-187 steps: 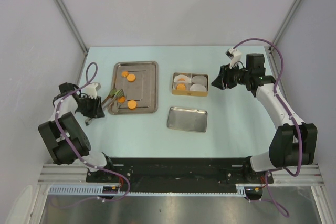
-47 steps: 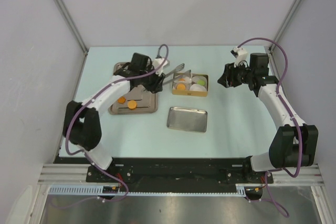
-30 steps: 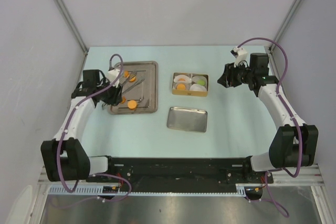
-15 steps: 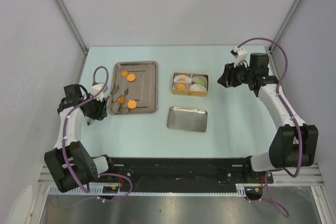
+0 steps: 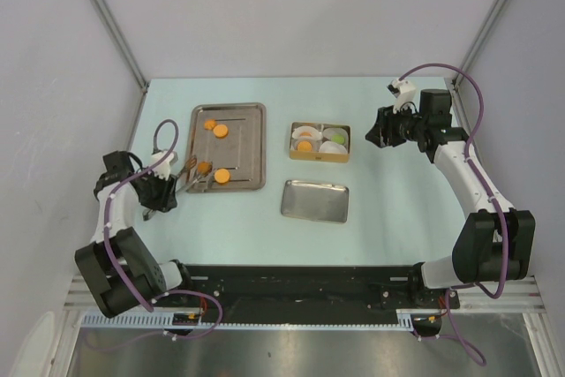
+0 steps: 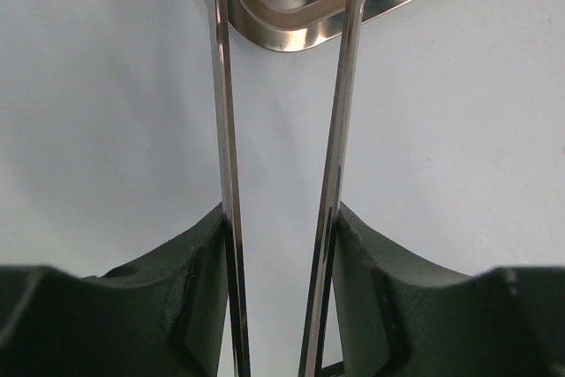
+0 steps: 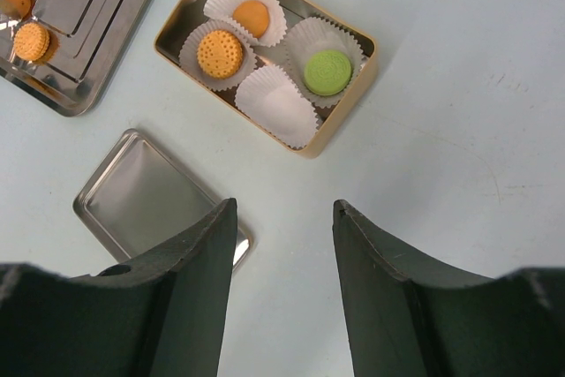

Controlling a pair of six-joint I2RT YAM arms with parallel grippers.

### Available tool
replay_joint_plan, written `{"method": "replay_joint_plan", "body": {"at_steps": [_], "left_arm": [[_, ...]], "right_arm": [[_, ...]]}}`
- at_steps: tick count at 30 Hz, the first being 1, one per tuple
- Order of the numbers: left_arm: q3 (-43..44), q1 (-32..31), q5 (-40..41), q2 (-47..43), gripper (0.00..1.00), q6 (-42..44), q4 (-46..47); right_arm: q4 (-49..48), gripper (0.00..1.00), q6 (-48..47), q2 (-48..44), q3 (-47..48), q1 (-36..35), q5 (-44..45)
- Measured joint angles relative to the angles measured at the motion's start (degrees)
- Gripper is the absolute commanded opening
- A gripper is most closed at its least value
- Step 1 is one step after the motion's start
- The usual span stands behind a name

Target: Pack the cookies

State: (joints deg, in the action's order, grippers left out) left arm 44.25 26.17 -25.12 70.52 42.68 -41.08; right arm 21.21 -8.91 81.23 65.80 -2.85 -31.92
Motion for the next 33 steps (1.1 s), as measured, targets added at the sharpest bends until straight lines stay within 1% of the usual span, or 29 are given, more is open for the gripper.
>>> {"method": "replay_joint_plan", "body": {"at_steps": [14,33], "left_arm": [[0.0,1.7,-1.1,3.8,0.49,0.9,0.1],[0.0,2.0,-1.1,4.2,0.47,1.0,2.5]], "right_arm": [[0.0,0.52,-0.2,0.2,0.0,0.0,0.0],[0.0,0.52,-0.2,0.2,0.0,0.0,0.0]]}}
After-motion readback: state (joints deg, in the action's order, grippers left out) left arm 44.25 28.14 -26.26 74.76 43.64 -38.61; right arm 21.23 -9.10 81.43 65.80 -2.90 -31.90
